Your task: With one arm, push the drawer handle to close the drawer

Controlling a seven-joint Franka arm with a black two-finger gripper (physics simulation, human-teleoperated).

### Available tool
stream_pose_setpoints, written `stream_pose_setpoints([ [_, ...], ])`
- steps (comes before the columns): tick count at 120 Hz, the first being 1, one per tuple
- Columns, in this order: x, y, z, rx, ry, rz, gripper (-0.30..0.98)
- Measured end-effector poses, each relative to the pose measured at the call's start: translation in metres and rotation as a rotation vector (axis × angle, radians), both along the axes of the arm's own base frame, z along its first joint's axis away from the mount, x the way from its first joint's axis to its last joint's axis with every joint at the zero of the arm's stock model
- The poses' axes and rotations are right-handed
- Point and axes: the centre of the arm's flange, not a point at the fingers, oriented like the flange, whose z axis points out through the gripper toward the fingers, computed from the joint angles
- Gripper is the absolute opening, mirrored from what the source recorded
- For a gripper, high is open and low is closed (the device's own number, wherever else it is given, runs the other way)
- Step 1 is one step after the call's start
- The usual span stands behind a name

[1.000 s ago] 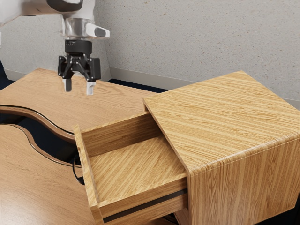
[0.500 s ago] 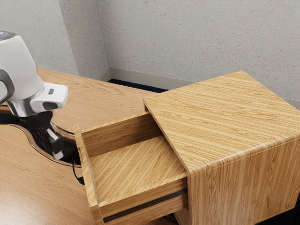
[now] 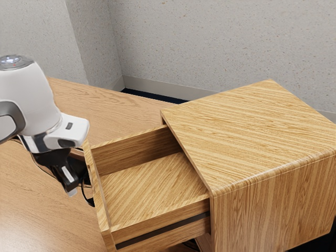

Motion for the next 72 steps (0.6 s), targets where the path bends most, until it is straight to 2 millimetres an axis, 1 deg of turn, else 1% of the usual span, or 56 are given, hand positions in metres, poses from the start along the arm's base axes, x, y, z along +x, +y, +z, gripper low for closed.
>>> stream_pose_setpoints([
  [13,-0.003,-0.010,0.000,-0.006,-0.008,-0.019,-0.02],
  [30,0.009,-0.018,-0.007,-0.008,-0.007,-0.015,-0.02],
  [54,0.035,-0.033,-0.006,-0.013,-0.029,-0.008,-0.03],
  [64,0.048,-0.045,-0.003,-0.012,-0.044,-0.015,-0.03],
  [72,0.058,-0.055,-0.004,-0.010,-0.051,-0.023,-0.03],
])
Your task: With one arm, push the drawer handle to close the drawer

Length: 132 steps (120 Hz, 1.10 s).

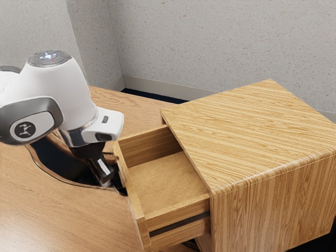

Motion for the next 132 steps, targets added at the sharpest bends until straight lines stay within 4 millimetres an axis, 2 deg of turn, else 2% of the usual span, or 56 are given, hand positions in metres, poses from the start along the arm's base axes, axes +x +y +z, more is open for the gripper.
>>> stream_pose_setpoints([
  [32,0.039,-0.040,0.000,-0.008,-0.036,-0.031,-0.03],
  [73,0.085,-0.071,0.007,-0.033,-0.064,-0.050,-0.03],
  [100,0.090,-0.082,0.006,-0.036,-0.070,-0.069,-0.03],
  [104,0.081,-0.080,0.018,-0.047,-0.075,-0.064,0.01],
  [110,0.059,-0.065,0.050,-0.062,-0.080,-0.028,0.11],
  [114,0.057,-0.040,0.068,-0.066,-0.076,0.038,0.18],
  [117,0.063,-0.022,0.081,-0.070,-0.074,0.095,0.24],
  [120,0.083,-0.003,0.098,-0.083,-0.073,0.157,0.29],
  [124,0.122,0.028,0.121,-0.111,-0.072,0.251,0.34],
  [129,0.177,0.083,0.136,-0.133,-0.066,0.382,0.40],
  [132,0.199,0.119,0.143,-0.142,-0.065,0.448,0.44],
])
